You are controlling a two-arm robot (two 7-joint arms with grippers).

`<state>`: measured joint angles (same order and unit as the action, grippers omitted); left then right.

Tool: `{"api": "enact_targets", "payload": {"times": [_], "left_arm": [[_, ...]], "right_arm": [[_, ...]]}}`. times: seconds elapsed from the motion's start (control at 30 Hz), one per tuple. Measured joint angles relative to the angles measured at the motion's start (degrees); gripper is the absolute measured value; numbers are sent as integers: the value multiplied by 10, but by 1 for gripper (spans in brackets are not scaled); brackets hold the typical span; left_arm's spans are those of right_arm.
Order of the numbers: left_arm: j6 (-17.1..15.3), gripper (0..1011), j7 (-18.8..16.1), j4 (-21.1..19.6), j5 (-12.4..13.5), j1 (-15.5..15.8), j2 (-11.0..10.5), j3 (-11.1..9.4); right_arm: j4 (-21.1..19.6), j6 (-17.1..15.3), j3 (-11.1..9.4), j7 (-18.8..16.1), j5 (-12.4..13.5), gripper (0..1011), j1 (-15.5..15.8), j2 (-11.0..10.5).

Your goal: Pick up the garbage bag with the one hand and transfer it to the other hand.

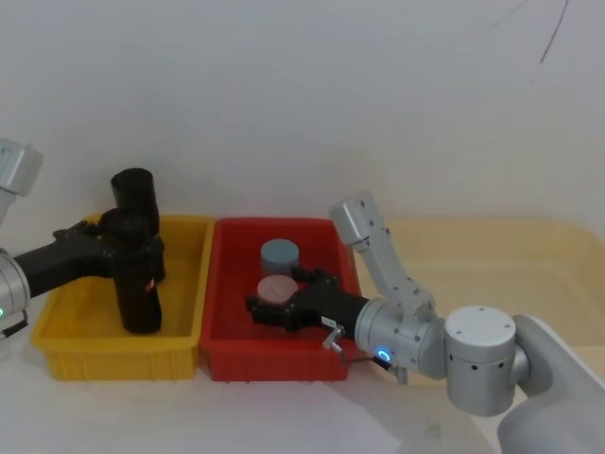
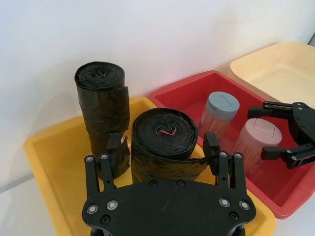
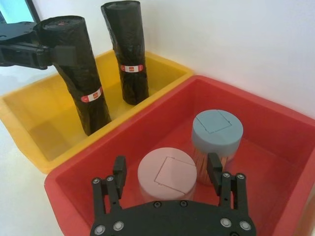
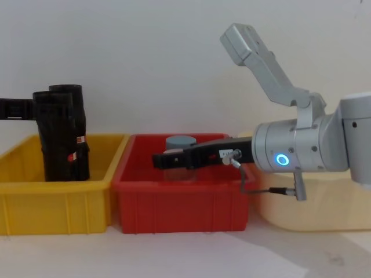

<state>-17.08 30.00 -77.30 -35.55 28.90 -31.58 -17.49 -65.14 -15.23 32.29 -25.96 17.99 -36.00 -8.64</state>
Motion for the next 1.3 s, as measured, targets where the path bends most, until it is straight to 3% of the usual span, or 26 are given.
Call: {"api": "enact_targets", "payload": {"times": [0.17,0.33,0.6,0.67,0.83,1.3], "left_arm": [[0,1002,0,0,0,0,0,0],[0,907,0,0,0,0,0,0],[0,685,0,0,0,0,0,0],[0,609,0,0,0,0,0,0],[0,569,0,0,0,0,0,0],[3,557,0,-1,2,2,-1,-2]], "right_arm": [[1,-1,0,-2,0,1001,0,-1],[2,-2,1,-2,0,917,0,-2],[3,-2,1,-3,0,666,-1,-3],[3,-2,1,-3,0,659,-1,-3],[3,-2,1,-4,0,660,-1,-3],[2,-3,0,-5,0,659,-1,-4]]}}
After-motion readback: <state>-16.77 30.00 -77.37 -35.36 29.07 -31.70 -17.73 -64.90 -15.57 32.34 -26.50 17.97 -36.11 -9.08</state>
